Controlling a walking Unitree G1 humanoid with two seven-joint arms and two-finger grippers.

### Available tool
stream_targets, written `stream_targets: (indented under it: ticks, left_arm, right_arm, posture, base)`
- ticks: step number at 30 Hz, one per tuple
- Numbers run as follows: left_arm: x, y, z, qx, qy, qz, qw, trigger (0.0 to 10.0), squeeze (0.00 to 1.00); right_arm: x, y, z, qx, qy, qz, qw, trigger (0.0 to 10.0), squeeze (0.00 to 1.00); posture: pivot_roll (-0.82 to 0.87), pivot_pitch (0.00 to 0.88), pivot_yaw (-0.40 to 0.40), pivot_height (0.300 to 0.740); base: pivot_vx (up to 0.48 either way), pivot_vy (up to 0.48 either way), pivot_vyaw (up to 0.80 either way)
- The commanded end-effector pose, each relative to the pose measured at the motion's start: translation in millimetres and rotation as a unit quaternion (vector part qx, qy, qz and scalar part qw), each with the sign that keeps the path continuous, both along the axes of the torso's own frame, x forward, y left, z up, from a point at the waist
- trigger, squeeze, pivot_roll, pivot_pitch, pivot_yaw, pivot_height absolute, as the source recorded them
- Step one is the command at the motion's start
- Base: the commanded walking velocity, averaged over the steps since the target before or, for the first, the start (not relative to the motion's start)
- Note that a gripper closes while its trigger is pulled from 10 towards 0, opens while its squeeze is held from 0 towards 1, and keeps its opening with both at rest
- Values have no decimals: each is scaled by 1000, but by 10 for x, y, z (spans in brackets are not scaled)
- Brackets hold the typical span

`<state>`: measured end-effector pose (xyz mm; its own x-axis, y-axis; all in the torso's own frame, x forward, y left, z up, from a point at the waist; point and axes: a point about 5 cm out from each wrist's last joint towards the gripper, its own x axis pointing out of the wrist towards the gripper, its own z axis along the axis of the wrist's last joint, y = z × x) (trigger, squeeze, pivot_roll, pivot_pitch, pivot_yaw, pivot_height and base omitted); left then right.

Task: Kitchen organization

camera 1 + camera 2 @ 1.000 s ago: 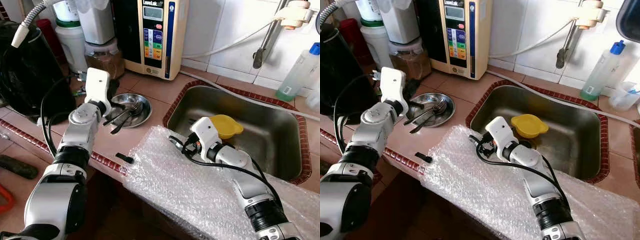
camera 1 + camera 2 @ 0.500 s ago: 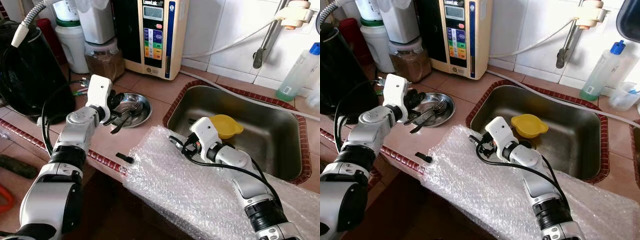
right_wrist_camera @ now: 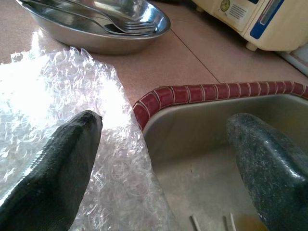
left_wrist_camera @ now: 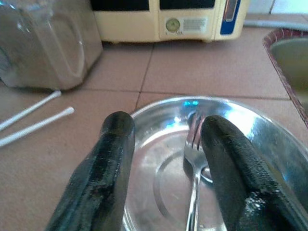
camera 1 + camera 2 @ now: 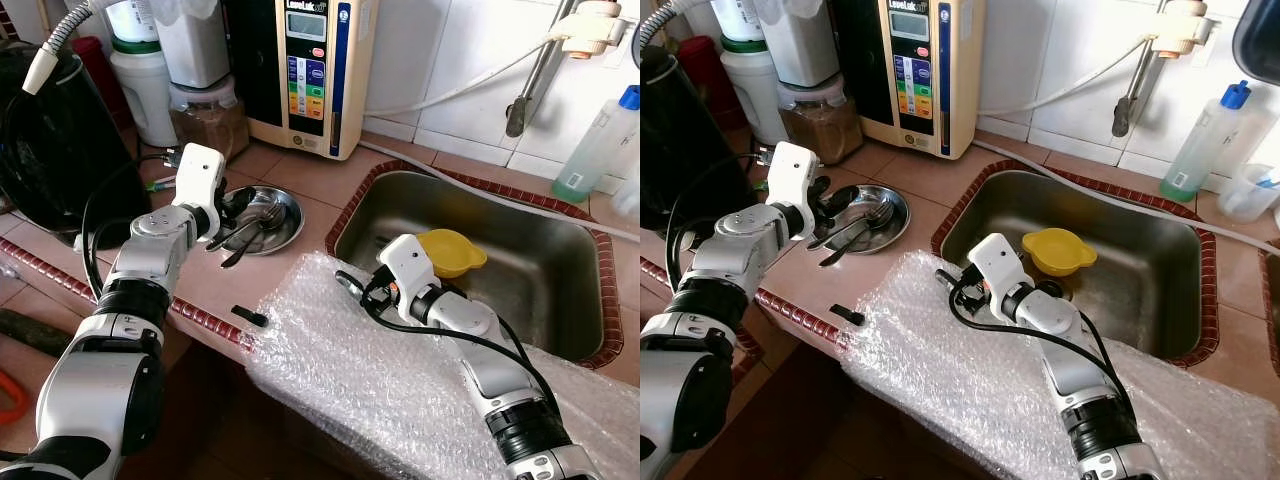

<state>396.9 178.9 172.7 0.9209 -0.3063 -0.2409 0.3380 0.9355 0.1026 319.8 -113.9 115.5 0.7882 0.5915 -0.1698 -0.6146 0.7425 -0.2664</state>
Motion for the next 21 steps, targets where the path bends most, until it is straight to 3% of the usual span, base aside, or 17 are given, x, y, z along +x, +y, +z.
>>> stream_targets:
  ticks: [1, 19, 20, 21]
  left_arm:
    - [6, -37, -21, 9, 11, -3, 1000, 10000, 1000]
    - [-41, -48, -256, 54, 67, -19, 996, 10000, 1000]
    - [-46, -46, -269, 51, 72, -20, 996, 9686, 898]
    - [-49, -41, -279, 46, 75, -19, 996, 1059, 0]
  right_arm:
    - [3, 28, -10, -3, 1, 4, 1000, 10000, 0]
    - [-17, 38, -27, 0, 3, 4, 1000, 10000, 0]
    - [-18, 38, -27, 0, 3, 4, 1000, 10000, 0]
    - [-17, 37, -26, 1, 3, 4, 1000, 10000, 0]
  posture:
    - [70, 0, 32, 740]
    - [66, 0, 44, 740]
    - [66, 0, 44, 740]
    - [66, 0, 45, 740]
  base:
    - [0, 0, 0]
    - [0, 0, 0]
    - [0, 0, 0]
    - [0, 0, 0]
